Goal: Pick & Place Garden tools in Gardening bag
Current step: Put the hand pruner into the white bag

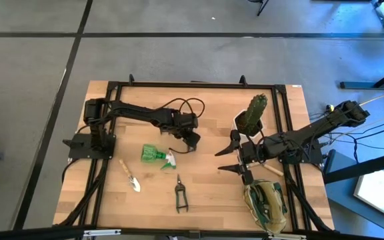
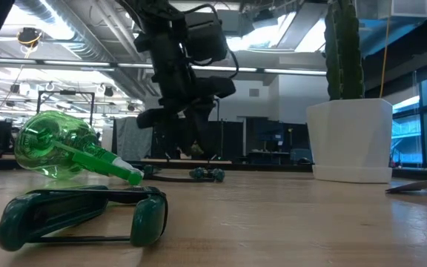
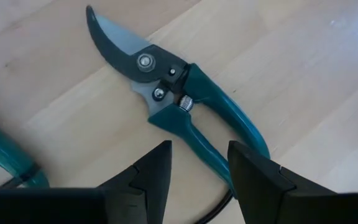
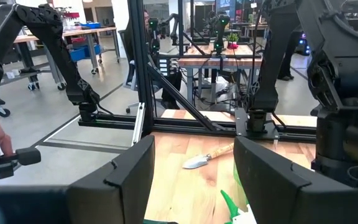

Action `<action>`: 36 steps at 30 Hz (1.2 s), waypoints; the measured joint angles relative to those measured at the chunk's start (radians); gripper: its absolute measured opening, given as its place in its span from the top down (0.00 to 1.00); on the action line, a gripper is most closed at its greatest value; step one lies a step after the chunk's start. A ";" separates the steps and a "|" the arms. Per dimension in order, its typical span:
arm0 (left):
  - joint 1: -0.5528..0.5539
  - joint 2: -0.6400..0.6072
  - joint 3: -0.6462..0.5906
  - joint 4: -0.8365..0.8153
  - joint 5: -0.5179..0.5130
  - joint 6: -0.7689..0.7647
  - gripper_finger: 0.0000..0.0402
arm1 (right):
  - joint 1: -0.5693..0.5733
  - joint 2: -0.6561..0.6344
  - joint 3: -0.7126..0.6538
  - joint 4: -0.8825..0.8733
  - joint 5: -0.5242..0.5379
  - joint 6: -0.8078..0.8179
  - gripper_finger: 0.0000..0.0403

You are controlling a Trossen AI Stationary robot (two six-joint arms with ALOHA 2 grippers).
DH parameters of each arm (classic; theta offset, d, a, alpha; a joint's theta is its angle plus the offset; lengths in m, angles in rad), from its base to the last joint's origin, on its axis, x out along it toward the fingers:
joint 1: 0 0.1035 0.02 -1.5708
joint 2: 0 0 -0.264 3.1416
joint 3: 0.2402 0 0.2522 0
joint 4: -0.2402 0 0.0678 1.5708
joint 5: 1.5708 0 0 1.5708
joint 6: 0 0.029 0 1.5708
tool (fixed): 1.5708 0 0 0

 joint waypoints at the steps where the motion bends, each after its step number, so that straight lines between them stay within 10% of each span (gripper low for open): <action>1: 0.000 0.003 0.000 0.001 0.000 -0.004 0.62 | 0.000 0.000 0.000 0.000 0.000 0.000 0.45; 36: -0.017 0.229 0.244 -0.243 -0.057 0.022 0.62 | 0.028 0.000 0.000 0.002 0.000 0.000 0.45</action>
